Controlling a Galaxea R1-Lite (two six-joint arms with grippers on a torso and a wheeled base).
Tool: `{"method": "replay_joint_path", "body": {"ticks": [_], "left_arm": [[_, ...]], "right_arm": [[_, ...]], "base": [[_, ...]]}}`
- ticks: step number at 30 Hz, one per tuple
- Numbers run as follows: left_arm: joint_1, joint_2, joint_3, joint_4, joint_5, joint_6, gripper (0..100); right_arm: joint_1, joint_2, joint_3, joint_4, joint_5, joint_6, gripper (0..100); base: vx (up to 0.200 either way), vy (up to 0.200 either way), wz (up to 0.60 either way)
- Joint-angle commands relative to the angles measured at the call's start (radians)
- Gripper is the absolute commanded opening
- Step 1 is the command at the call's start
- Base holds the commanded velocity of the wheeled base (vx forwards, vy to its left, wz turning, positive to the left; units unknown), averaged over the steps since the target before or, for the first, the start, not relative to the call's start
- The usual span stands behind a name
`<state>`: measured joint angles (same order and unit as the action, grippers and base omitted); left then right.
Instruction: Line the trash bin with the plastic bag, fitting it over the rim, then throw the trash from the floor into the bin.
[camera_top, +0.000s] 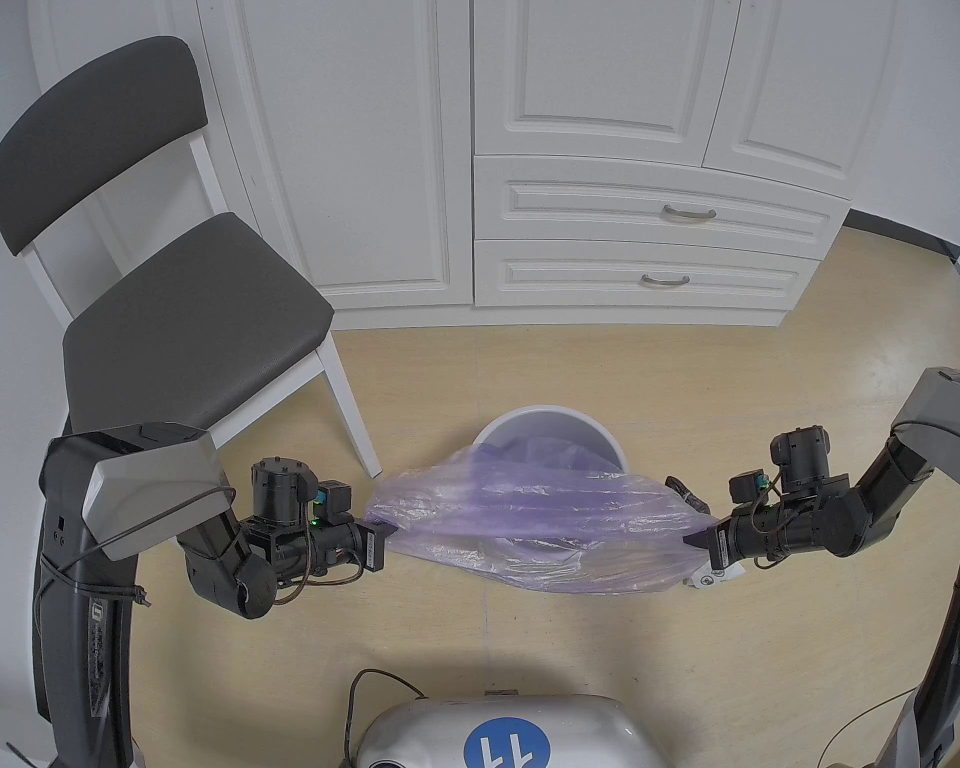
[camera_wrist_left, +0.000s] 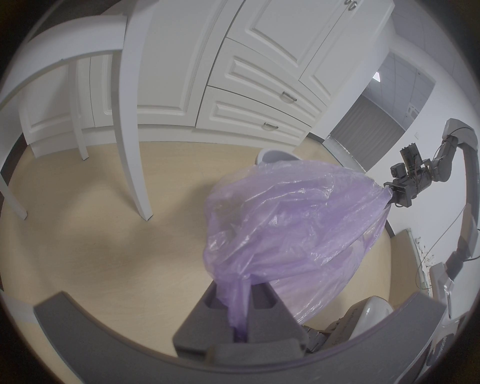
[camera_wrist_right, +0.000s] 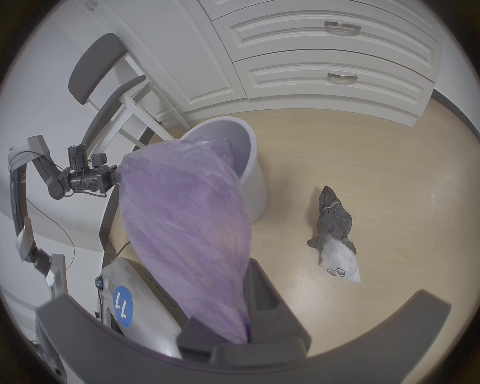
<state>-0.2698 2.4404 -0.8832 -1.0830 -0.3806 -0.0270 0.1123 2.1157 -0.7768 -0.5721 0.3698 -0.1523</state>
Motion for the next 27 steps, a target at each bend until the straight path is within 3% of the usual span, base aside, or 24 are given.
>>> {"method": "replay_joint_path", "body": {"ticks": [1,7,12,17,23,27], "left_arm": [[-0.008,0.003,-0.007,0.015,0.000,0.001,0],[-0.032,0.077,-0.062,0.015,0.016,-0.005,0],[-0.037,0.088,-0.105,0.018,0.031,-0.021,0],[-0.068,0.112,-0.192,0.006,0.155,-0.136,0],[-0.097,0.141,-0.278,0.000,0.247,-0.218,0],[-0.118,0.149,-0.323,-0.031,0.286,-0.301,0]], "right_arm": [[0.009,0.026,-0.004,0.001,-0.006,-0.001,0],[0.035,0.118,-0.045,-0.003,-0.081,0.007,0],[0.040,0.162,-0.082,-0.008,-0.091,0.023,0],[0.059,0.202,-0.113,-0.081,-0.120,0.131,0],[0.067,0.224,-0.108,-0.261,-0.143,0.244,0],[0.053,0.216,-0.113,-0.276,-0.144,0.257,0]], "base": [[0.000,0.000,0.00],[0.000,0.000,0.00],[0.000,0.000,0.00],[0.000,0.000,0.00],[0.000,0.000,0.00],[0.000,0.000,0.00]]}}
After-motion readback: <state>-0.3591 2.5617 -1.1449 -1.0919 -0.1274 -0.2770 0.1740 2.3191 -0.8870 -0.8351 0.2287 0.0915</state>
